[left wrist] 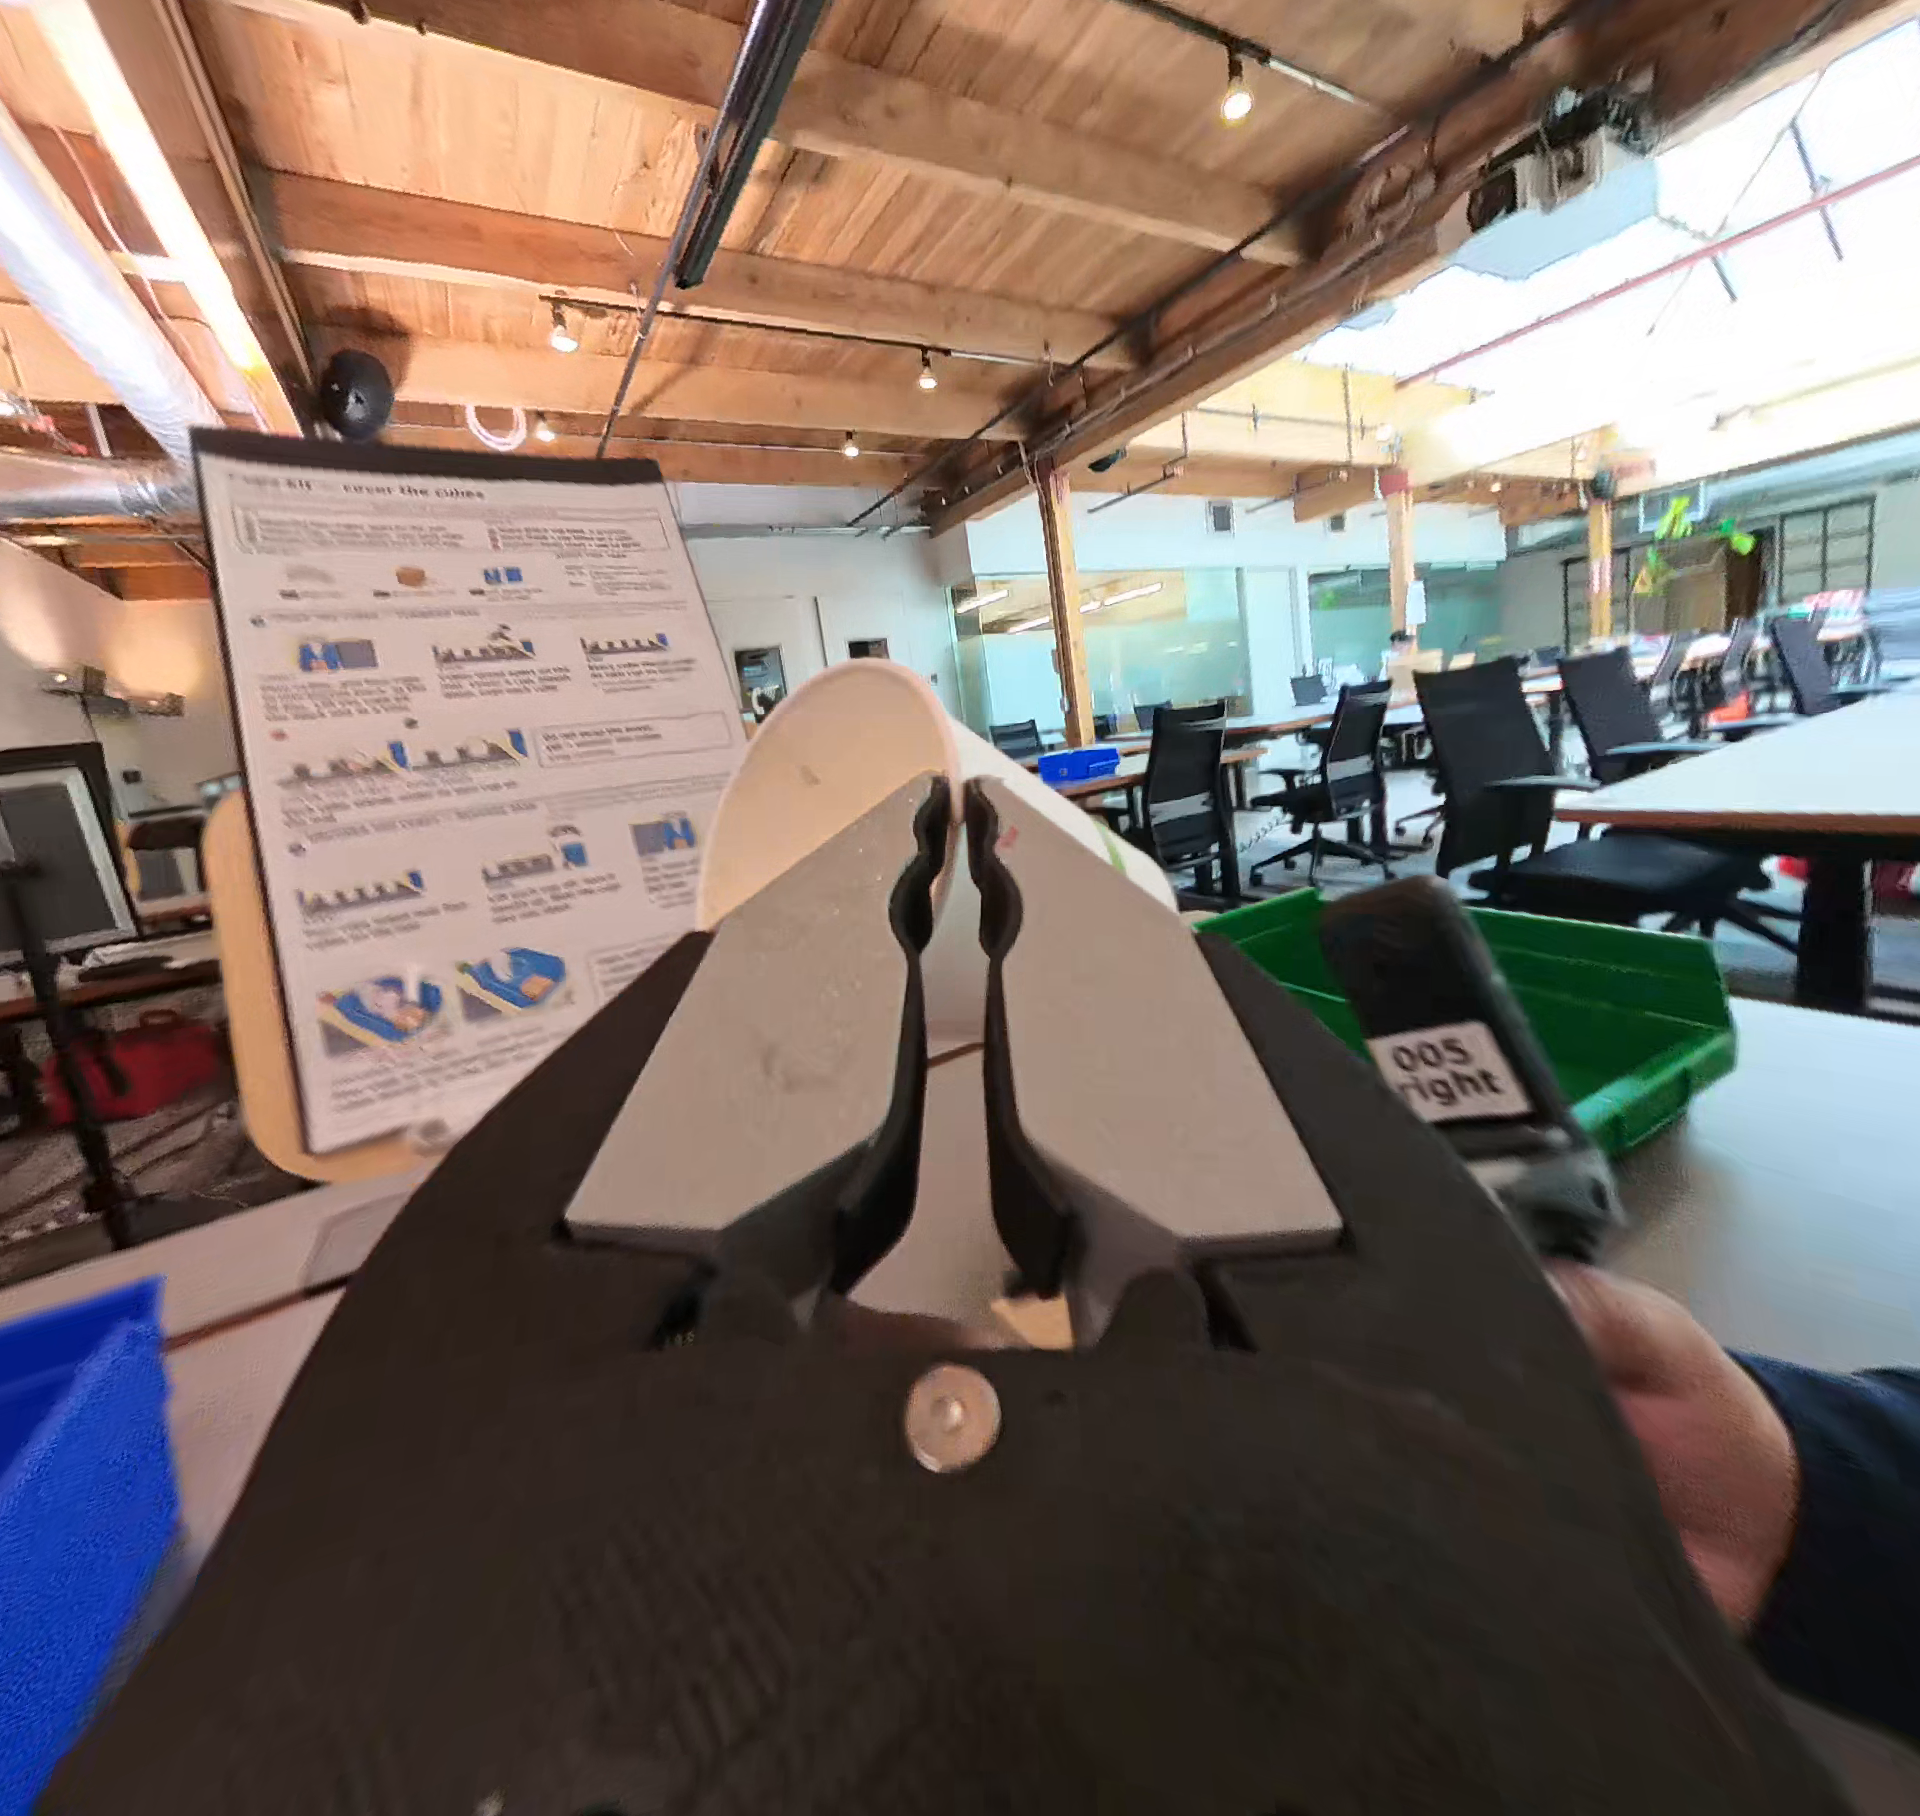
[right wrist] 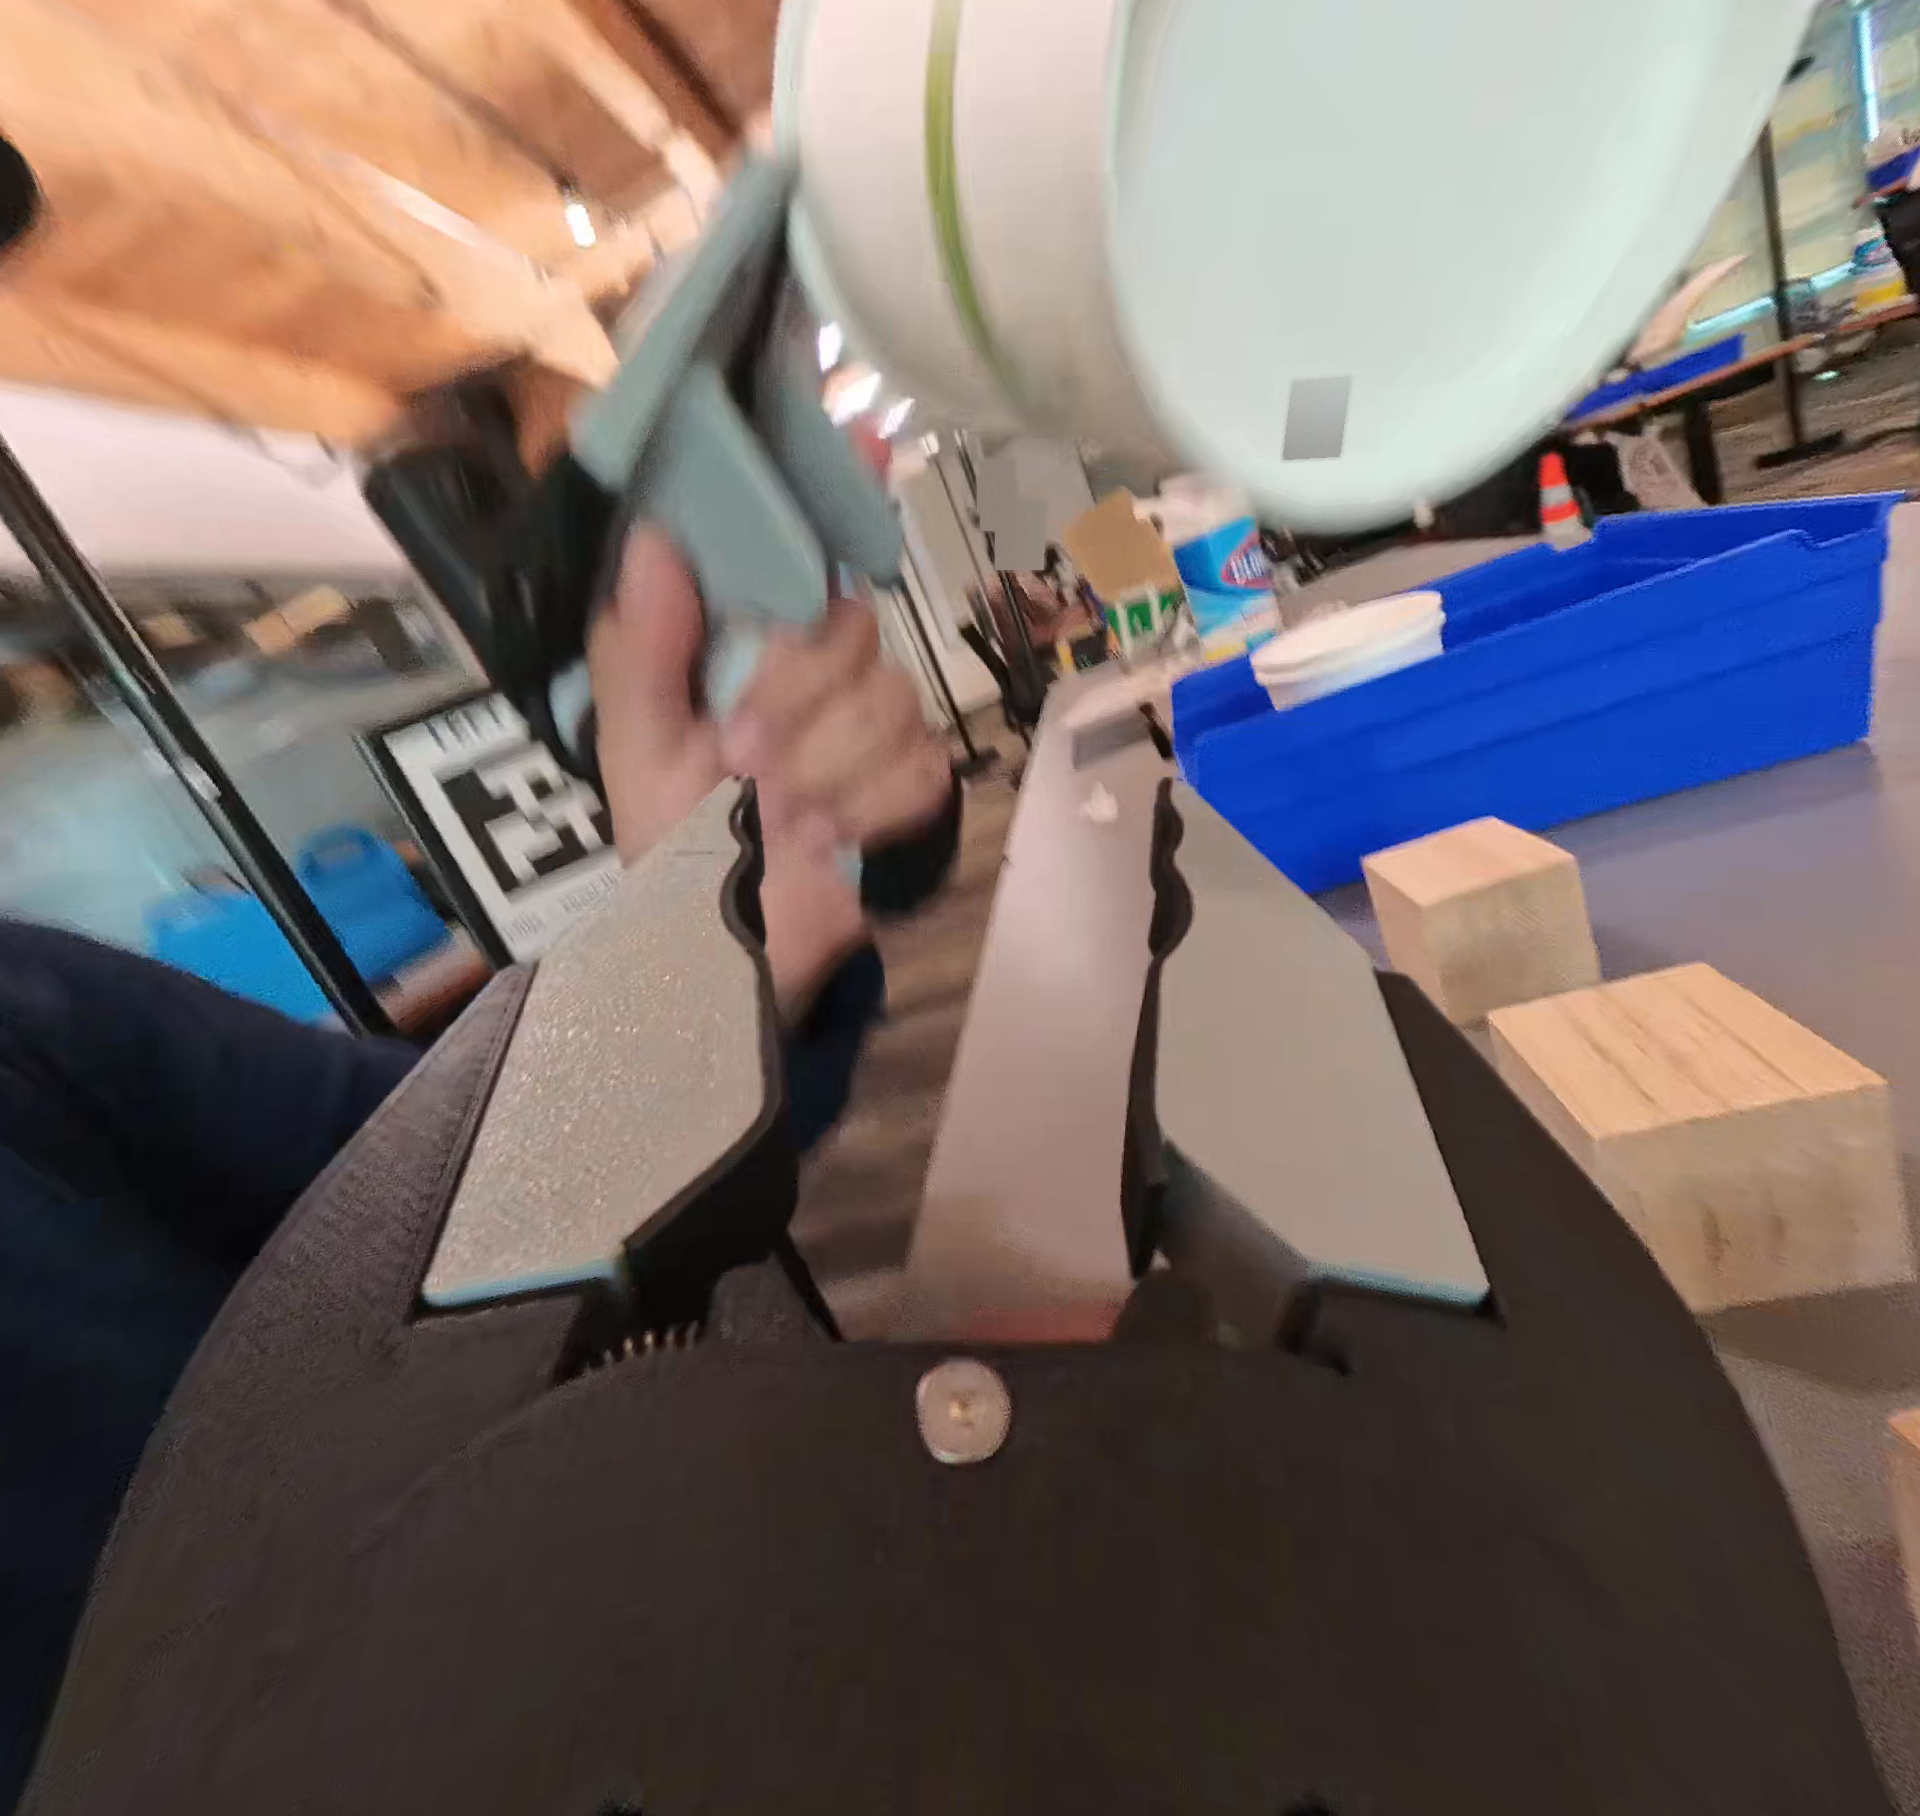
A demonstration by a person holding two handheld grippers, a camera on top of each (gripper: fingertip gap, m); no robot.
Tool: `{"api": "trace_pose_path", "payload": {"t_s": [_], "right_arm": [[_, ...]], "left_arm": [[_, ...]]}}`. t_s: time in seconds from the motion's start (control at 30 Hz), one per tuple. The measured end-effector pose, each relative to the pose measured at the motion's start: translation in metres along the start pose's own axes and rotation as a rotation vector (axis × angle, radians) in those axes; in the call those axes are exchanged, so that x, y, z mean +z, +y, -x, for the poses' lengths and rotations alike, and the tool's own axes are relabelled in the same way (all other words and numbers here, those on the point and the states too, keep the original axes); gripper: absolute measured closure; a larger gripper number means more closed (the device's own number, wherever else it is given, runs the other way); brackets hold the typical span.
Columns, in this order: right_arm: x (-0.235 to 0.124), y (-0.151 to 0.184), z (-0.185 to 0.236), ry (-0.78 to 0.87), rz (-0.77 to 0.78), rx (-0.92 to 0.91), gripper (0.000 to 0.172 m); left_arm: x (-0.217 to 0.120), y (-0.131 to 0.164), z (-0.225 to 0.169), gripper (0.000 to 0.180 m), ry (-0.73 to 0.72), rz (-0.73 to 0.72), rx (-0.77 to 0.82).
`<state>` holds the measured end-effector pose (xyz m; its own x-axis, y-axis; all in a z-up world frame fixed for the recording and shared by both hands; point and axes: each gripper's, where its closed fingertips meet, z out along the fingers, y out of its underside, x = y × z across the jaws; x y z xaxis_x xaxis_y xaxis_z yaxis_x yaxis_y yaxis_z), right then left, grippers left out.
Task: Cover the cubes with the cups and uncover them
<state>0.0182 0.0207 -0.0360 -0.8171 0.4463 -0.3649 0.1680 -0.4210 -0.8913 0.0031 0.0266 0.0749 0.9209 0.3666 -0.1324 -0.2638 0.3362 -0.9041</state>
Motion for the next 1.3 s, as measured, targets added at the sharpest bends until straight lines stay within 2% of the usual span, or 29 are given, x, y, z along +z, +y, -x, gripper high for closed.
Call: {"api": "trace_pose_path", "payload": {"t_s": [0.1,0.2,0.3,0.43,0.5,0.63,0.77,0.83,0.9,0.97,1.03,1.17,1.3], "right_arm": [[-0.016,-0.029,-0.007,-0.039,-0.151,0.133,0.094],[-0.033,-0.045,-0.024,0.019,-0.254,0.181,0.088],[-0.036,-0.047,-0.032,0.05,-0.267,0.201,0.086],[-0.03,-0.037,-0.034,0.068,-0.218,0.21,0.078],[-0.031,-0.035,-0.037,0.07,-0.206,0.231,0.08],[-0.03,-0.027,-0.037,0.011,-0.164,0.333,0.082],[-0.025,-0.014,-0.033,0.008,-0.08,0.31,0.083],[-0.027,-0.02,-0.035,0.066,-0.096,0.199,0.083],[-0.038,-0.036,-0.042,0.179,-0.154,0.068,0.084],[-0.057,-0.049,-0.06,0.418,-0.184,-0.123,0.084],[-0.075,-0.056,-0.073,0.649,-0.149,-0.316,0.084],[-0.083,-0.05,-0.09,0.915,-0.013,-0.56,0.084],[-0.078,-0.028,-0.12,1.003,0.126,-0.546,0.083]], "left_arm": [[-0.009,0.036,-0.021,0.179,0.015,-0.005,-0.109],[-0.017,0.07,-0.045,0.179,0.116,0.044,-0.234],[-0.021,0.102,-0.068,0.178,0.219,0.151,-0.251],[-0.027,0.126,-0.084,0.177,0.327,0.235,-0.19],[-0.031,0.138,-0.088,0.177,0.383,0.292,-0.147],[-0.044,0.148,-0.1,0.177,0.508,0.31,-0.027],[-0.057,0.162,-0.106,0.176,0.602,0.364,0.065],[-0.055,0.162,-0.096,0.177,0.557,0.364,0.057],[-0.048,0.156,-0.075,0.18,0.424,0.316,0.043],[-0.045,0.149,-0.045,0.18,0.265,0.259,0.038],[-0.045,0.148,-0.021,0.18,0.151,0.25,-0.004],[-0.044,0.151,-0.012,0.18,0.135,0.27,-0.095],[-0.044,0.151,-0.019,0.18,0.142,0.274,-0.031]]}}
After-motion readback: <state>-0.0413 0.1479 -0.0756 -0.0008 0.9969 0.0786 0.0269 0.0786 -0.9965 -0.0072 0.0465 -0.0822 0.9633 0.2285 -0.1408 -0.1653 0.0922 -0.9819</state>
